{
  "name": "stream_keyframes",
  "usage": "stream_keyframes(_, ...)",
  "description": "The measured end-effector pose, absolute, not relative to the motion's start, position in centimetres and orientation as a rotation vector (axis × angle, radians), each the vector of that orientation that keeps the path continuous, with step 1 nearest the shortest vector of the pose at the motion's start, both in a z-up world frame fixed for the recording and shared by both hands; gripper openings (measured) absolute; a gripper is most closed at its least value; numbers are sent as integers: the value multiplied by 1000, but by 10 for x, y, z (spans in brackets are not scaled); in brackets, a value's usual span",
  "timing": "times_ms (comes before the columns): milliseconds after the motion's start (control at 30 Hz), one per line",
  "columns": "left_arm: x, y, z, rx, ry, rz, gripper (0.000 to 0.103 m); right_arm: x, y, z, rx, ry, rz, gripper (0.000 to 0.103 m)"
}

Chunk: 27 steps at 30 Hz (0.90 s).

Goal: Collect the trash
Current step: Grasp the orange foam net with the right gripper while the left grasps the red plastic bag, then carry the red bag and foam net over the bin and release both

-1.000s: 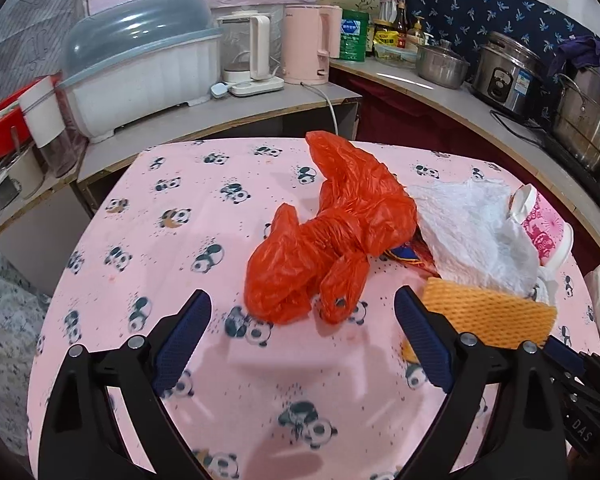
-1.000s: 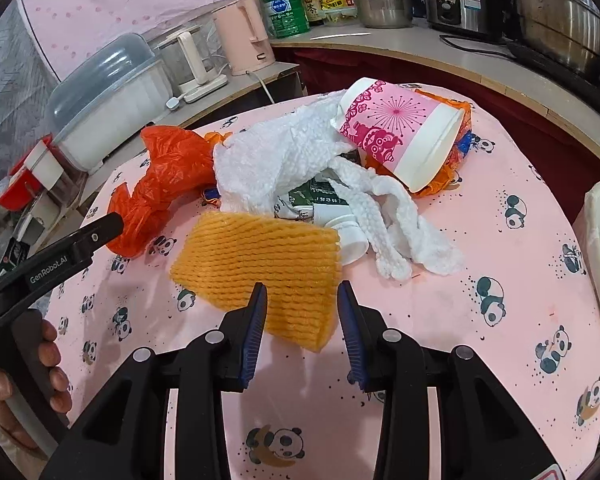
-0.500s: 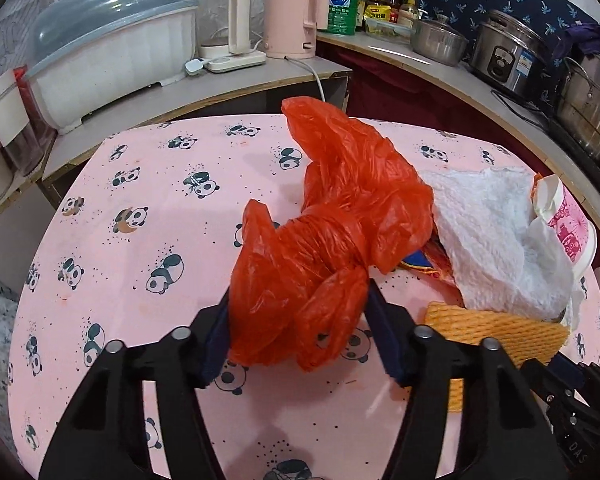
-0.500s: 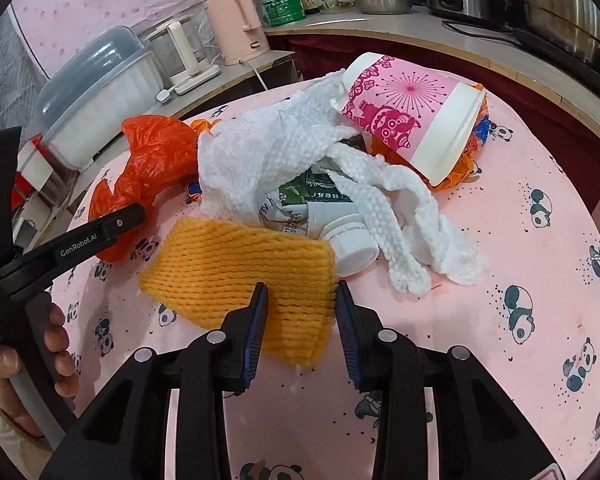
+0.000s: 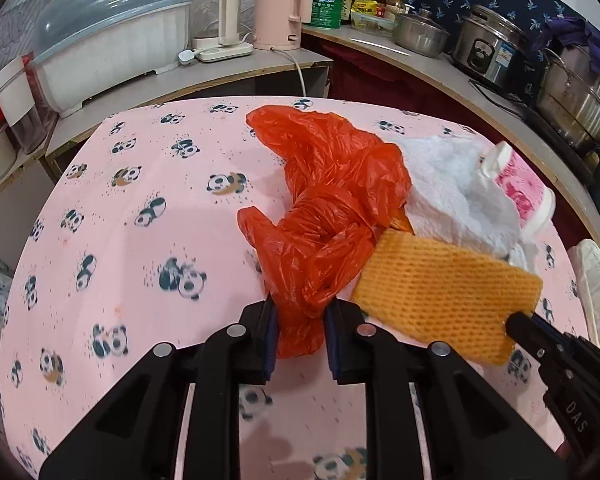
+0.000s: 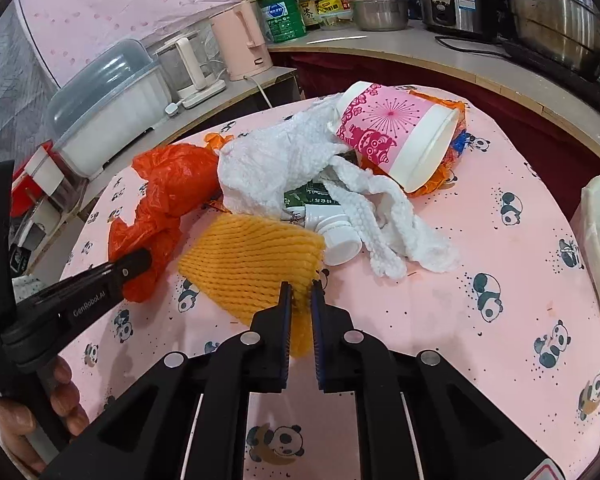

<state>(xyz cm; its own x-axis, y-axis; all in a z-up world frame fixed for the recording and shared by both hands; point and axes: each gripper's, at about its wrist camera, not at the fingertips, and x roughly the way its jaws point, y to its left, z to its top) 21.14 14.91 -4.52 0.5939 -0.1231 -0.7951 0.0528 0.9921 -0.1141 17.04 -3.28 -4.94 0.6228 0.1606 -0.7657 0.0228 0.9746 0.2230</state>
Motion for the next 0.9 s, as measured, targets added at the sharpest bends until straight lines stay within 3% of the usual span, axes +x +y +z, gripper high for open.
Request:
stream_keyframes(667,121,109,-4,-77,882,-171,14,105,-78,14,269,734,45,9)
stream_keyframes(833,101,100,-5,-85,900,-191,19,91,-94,21,291,708,29,9)
stream_keyframes(900,97,96,-7,-76,905,-184,29,86,-99,22,300,701,24,9)
